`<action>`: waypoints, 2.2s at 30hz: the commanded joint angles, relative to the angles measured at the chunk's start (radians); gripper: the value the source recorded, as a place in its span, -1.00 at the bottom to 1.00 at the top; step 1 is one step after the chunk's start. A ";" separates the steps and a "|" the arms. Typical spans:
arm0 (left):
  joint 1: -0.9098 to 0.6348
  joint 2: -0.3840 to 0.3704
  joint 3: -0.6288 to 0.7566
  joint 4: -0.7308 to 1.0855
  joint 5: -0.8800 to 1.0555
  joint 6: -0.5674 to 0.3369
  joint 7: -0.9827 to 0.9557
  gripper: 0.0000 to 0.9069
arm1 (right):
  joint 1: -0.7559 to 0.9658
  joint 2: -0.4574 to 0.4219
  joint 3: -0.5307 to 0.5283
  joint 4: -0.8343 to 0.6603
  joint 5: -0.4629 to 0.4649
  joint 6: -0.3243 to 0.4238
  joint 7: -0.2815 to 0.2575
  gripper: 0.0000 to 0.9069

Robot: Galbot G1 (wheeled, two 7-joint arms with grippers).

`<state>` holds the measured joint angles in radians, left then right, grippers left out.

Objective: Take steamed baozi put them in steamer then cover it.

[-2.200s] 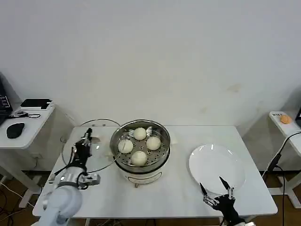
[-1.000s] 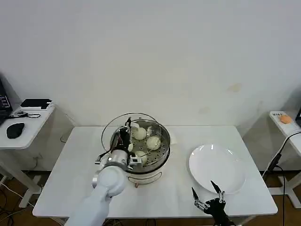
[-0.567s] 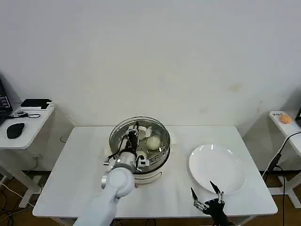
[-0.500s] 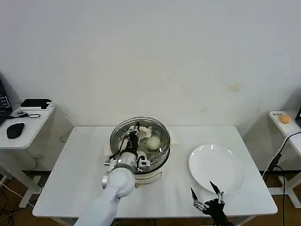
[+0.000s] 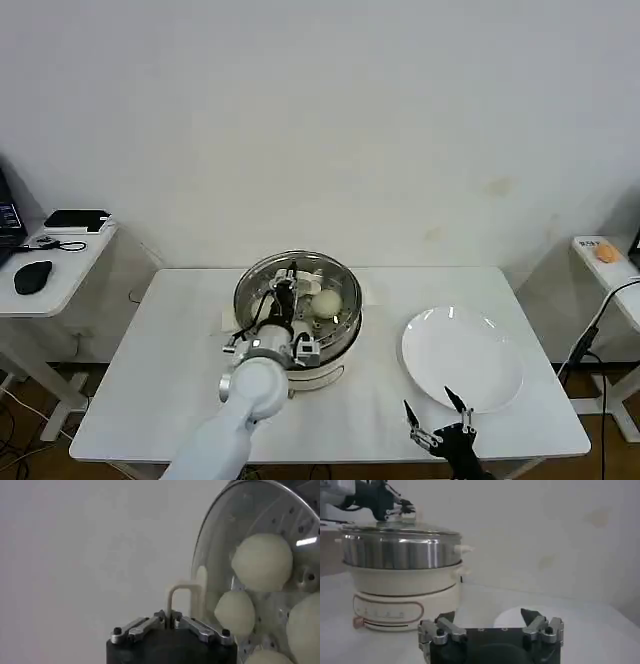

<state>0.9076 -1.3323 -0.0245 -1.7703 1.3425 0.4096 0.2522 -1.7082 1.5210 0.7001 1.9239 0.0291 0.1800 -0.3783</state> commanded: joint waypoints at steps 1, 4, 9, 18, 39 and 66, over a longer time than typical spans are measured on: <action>0.003 -0.007 0.007 -0.001 0.004 0.000 0.003 -1.00 | 0.002 0.000 0.000 -0.002 0.002 0.000 0.000 1.00; 0.005 -0.010 0.007 -0.001 0.008 -0.001 0.002 -1.00 | 0.003 0.000 -0.001 -0.004 0.002 0.000 0.000 1.00; 0.003 -0.009 0.003 0.009 0.014 -0.004 0.002 -1.00 | 0.003 0.000 -0.002 -0.006 0.001 0.001 0.000 1.00; 0.002 -0.012 -0.001 0.011 0.011 -0.004 0.004 -1.00 | 0.003 0.000 -0.006 -0.007 0.000 0.001 -0.001 1.00; 0.018 -0.011 -0.009 -0.006 0.011 -0.012 0.010 1.00 | 0.003 0.004 -0.017 -0.008 -0.005 0.001 -0.002 1.00; 0.339 0.205 -0.140 -0.448 -0.219 -0.063 -0.084 1.00 | 0.001 -0.026 -0.013 -0.016 0.015 0.001 0.002 1.00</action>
<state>1.0807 -1.2179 -0.1019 -1.9990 1.2650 0.3666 0.2244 -1.7054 1.5099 0.6835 1.9080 0.0330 0.1823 -0.3770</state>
